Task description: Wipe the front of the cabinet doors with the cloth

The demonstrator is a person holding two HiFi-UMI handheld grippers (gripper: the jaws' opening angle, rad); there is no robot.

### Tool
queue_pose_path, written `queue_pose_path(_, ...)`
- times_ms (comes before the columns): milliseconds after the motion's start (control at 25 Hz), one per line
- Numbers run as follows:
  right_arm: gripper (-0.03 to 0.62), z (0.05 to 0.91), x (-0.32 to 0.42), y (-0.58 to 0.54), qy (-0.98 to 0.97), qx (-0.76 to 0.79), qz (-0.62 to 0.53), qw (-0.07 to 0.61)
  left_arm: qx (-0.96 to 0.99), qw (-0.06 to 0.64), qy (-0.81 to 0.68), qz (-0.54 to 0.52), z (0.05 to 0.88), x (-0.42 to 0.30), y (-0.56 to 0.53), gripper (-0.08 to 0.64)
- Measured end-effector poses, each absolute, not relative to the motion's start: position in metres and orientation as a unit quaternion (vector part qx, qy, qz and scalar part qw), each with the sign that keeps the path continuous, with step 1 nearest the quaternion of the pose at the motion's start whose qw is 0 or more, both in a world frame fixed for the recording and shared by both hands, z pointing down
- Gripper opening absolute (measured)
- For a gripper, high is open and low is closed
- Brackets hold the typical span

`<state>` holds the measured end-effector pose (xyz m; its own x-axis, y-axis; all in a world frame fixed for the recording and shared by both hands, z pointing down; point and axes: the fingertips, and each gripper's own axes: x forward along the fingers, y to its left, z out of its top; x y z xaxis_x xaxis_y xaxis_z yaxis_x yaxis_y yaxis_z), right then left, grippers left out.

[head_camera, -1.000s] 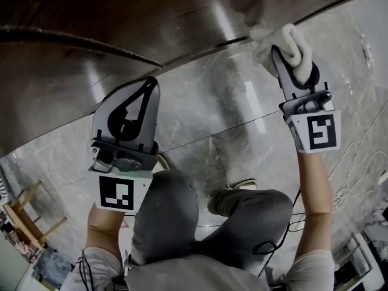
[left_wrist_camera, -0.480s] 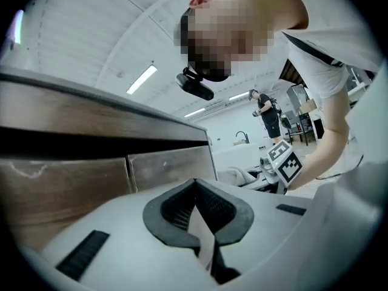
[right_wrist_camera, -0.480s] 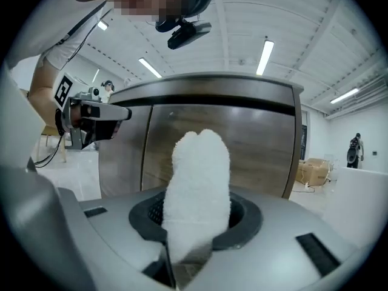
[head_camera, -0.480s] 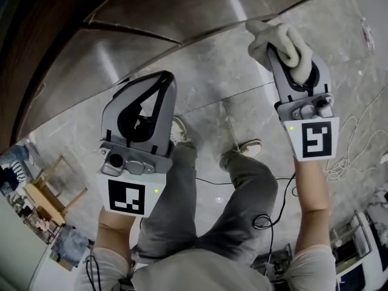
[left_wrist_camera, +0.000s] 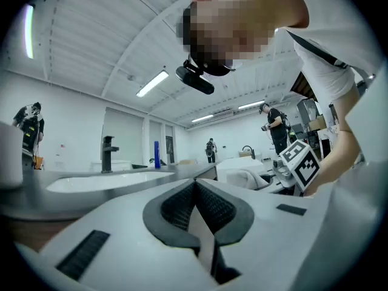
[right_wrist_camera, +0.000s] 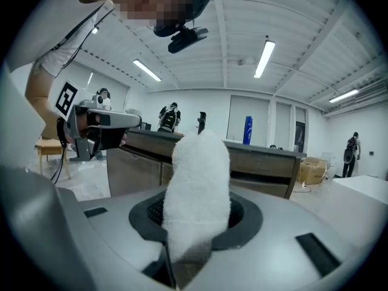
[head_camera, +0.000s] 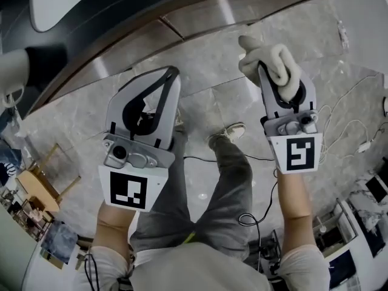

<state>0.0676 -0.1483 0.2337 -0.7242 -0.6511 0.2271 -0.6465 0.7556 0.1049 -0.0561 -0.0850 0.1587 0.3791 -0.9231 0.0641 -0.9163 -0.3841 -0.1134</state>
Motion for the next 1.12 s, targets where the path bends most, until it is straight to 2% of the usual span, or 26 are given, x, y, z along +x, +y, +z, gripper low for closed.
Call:
queue_pose_path(400, 0.137, 0.062, 0.065, -0.107, -0.915, 0.377, 0.036, 0.139, -0.833, 0.006, 0.55, -0.057, -0.002, -0.069, -0.053, 0.018)
queue_pose_path(680, 0.137, -0.045, 0.095, -0.104, -0.907, 0.395, 0.017, 0.147, -0.824, 0.007, 0.566, -0.022, -0.101, -0.063, -0.057, 0.018)
queue_pose_path(1120, 0.137, -0.193, 0.103, -0.076, -0.921, 0.379, -0.003, 0.086, -0.805, 0.034, 0.592, 0.013, -0.232, -0.057, -0.035, 0.018)
